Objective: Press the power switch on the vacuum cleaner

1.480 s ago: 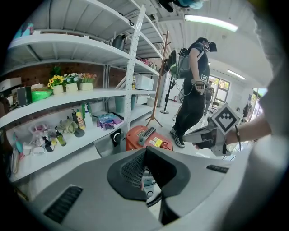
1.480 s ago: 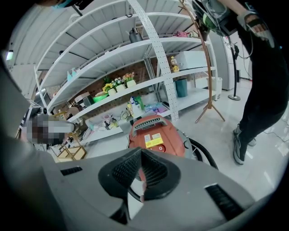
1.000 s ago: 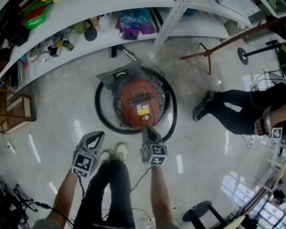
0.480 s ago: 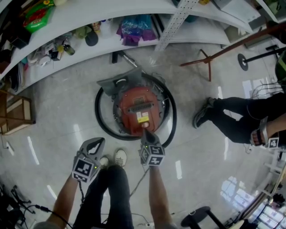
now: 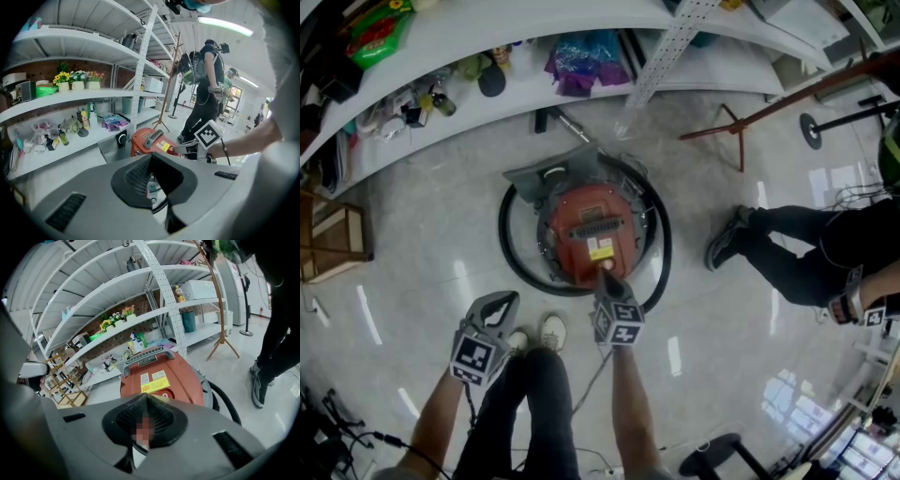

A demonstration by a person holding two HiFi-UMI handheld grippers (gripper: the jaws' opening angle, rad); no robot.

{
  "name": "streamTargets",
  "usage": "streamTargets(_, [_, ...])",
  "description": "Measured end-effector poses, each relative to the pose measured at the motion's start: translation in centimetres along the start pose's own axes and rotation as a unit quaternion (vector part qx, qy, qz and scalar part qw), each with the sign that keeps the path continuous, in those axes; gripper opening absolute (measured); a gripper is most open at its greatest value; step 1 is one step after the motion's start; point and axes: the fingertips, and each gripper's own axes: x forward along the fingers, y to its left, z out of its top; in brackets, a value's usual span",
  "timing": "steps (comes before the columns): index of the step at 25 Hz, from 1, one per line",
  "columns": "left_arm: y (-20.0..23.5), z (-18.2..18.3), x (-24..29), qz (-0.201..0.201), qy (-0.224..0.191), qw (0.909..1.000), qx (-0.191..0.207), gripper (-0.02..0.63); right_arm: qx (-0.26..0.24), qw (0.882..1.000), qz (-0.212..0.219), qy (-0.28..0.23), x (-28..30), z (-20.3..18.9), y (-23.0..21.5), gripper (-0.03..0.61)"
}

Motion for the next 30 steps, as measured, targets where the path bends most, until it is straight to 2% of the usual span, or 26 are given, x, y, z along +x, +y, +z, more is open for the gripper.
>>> streamTargets(8, [0.3,-1.0,0.3,-0.005,0.006,0.9999,0.009,0.006,-0.008,1.0,0.0,-0.003,0.1,0.2,0.3,0.012])
streamTargets(12, [0.4,-0.8,0.4,0.001,0.002,1.0,-0.006,0.006,-0.011,1.0,-0.004,-0.003,0.1,0.3,0.2,0.012])
streamTargets(24, [0.0,-1.6,0.6,0.001,0.008,0.9998,-0.017,0.006,-0.023,1.0,-0.006,-0.004,0.4,0.0,0.1,0.012])
streamTargets(30, [0.1,-1.8,0.6,-0.001,0.009,1.0,-0.004,0.006,-0.028,1.0,-0.008,0.0,0.4,-0.1,0.2,0.012])
